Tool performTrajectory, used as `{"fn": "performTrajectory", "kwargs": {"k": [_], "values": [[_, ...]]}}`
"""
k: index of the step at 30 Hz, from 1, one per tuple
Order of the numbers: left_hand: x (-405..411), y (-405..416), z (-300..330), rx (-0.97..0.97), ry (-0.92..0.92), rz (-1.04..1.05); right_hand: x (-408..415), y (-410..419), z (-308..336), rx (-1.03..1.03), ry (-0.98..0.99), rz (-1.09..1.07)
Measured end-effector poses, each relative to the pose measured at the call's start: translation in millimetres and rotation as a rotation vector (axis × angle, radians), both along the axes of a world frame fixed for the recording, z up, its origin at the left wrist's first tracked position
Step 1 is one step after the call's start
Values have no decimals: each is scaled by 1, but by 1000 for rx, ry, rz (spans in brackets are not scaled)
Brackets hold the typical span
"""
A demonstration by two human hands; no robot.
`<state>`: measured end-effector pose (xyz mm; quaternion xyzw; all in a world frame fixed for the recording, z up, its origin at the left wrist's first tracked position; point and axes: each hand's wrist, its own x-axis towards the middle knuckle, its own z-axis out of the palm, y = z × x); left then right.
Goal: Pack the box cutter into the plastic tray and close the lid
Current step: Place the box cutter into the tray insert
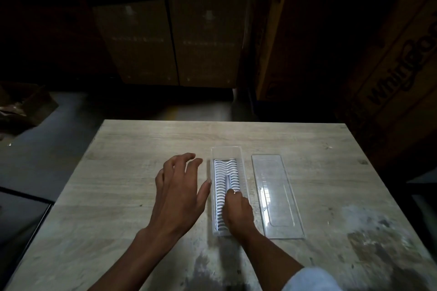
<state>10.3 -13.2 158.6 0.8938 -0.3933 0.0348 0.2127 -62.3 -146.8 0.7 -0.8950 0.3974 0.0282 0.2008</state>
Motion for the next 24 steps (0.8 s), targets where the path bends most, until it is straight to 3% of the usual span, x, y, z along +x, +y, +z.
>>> {"fn": "performTrajectory", "kwargs": {"k": [21,24], "values": [[-3,-5,-12,18,24,-19,-5,-2,14,-23,13,87],[-4,-8,-16,21,31,-32,-10,-5,37,-55,-84,94]]}}
